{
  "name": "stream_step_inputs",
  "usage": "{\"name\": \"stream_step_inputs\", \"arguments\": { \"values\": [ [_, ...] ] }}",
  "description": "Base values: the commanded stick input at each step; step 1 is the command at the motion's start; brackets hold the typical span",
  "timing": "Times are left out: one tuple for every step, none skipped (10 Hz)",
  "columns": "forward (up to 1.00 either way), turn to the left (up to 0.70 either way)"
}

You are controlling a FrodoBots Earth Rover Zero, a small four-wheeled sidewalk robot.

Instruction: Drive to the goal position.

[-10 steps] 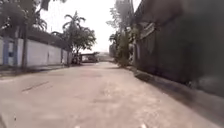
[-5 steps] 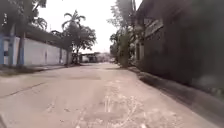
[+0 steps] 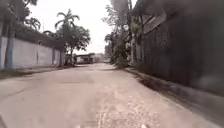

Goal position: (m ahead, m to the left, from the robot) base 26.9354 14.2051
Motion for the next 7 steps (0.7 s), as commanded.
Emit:
{"name": "stream_step_inputs", "arguments": {
  "values": [
    [1.00, 0.00],
    [1.00, 0.00],
    [1.00, 0.00],
    [1.00, 0.00],
    [1.00, 0.00],
    [1.00, 0.00],
    [1.00, 0.00]
  ]
}}
